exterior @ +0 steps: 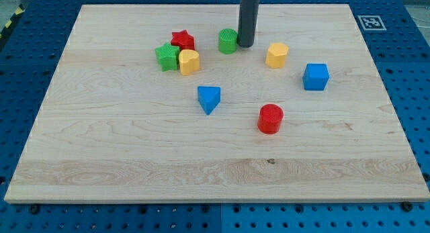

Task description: Push the green circle into the group of the blocks

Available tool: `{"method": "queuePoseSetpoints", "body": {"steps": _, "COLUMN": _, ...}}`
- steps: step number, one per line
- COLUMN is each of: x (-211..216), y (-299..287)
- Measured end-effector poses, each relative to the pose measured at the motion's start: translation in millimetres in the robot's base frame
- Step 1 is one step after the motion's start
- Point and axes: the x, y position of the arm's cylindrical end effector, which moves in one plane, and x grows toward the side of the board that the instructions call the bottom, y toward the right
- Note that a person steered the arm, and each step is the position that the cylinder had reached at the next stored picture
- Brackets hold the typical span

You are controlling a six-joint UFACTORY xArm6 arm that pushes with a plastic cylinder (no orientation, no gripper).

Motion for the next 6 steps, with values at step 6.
{"method": "queuePoseSetpoints", "body": {"steps": 6, "x": -5, "y": -51}}
